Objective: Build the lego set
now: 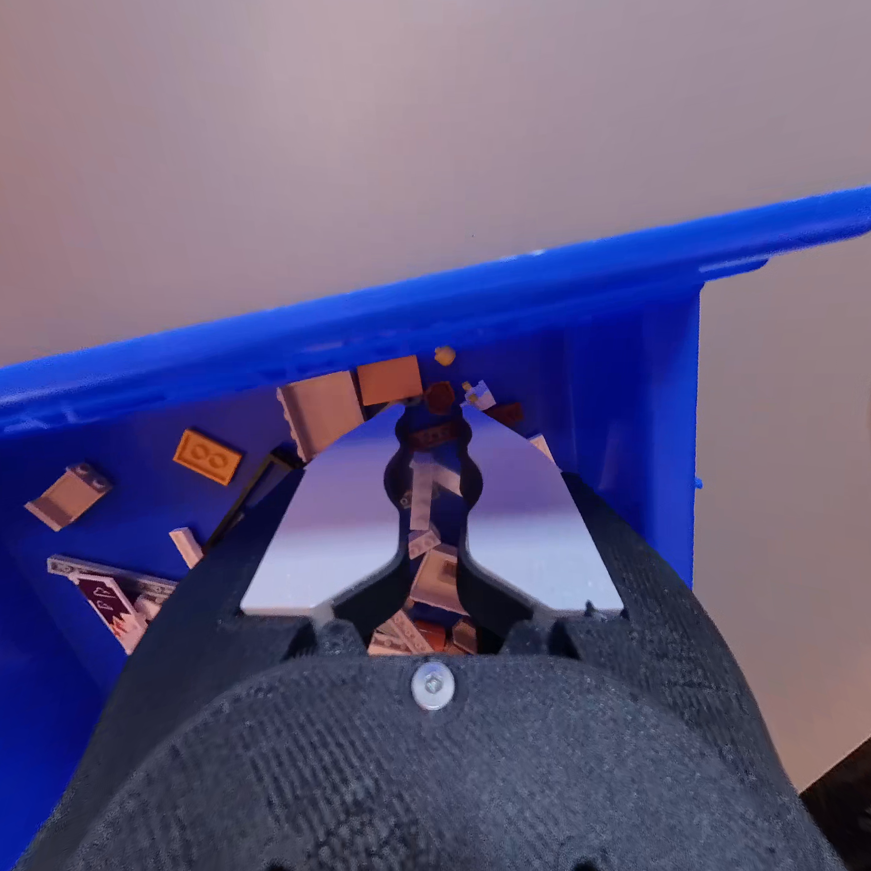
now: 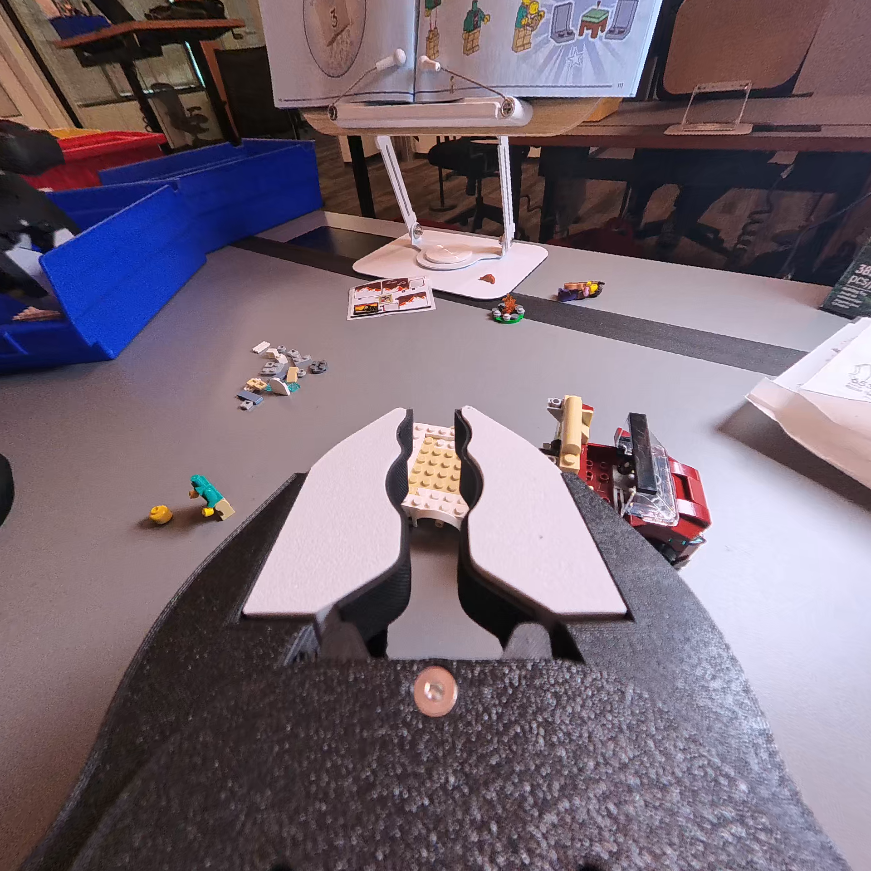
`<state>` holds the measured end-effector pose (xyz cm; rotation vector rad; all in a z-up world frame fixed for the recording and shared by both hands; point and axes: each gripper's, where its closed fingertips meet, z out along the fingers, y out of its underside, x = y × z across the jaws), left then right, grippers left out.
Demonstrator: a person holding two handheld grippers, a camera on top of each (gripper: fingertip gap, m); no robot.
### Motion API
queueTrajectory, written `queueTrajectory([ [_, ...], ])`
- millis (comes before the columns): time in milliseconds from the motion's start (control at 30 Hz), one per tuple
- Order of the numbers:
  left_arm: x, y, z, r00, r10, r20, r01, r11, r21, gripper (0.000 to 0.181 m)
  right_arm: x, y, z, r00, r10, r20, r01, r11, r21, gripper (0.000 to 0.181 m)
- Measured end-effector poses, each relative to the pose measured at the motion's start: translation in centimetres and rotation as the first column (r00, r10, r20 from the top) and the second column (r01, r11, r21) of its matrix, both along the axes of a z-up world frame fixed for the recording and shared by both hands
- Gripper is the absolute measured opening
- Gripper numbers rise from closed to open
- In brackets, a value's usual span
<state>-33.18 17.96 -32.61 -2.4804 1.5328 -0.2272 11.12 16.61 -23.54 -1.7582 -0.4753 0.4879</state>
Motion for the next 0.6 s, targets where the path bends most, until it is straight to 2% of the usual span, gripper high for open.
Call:
queueTrajectory([
  [133,0.16,0.15,-0.26,1.000,-0.010,-0.010,0.010,1.000,0.006,0.011,-0.06,-0.03,-0.07,1.000,0.003,0.004,-0.003,1.000,-0.002,0.016],
  [200,0.38,0.05,-0.23,1.000,-0.015,-0.003,0.015,1.000,0.005,0.000,-0.06,-0.02,-0.09,1.000,0.004,0.004,-0.004,1.000,-0.003,0.016],
  [467,0.17,0.15,0.68,0.998,0.036,0.048,-0.037,0.999,0.027,0.000,-0.11,-0.08,-0.13,1.000,0.012,0.000,-0.012,1.000,-0.008,0.016],
  [600,0.67,-0.05,0.44,0.983,0.143,0.116,-0.138,0.989,-0.056,0.017,-0.23,-0.18,-0.07,1.000,0.017,0.003,-0.017,1.000,-0.006,0.016],
])
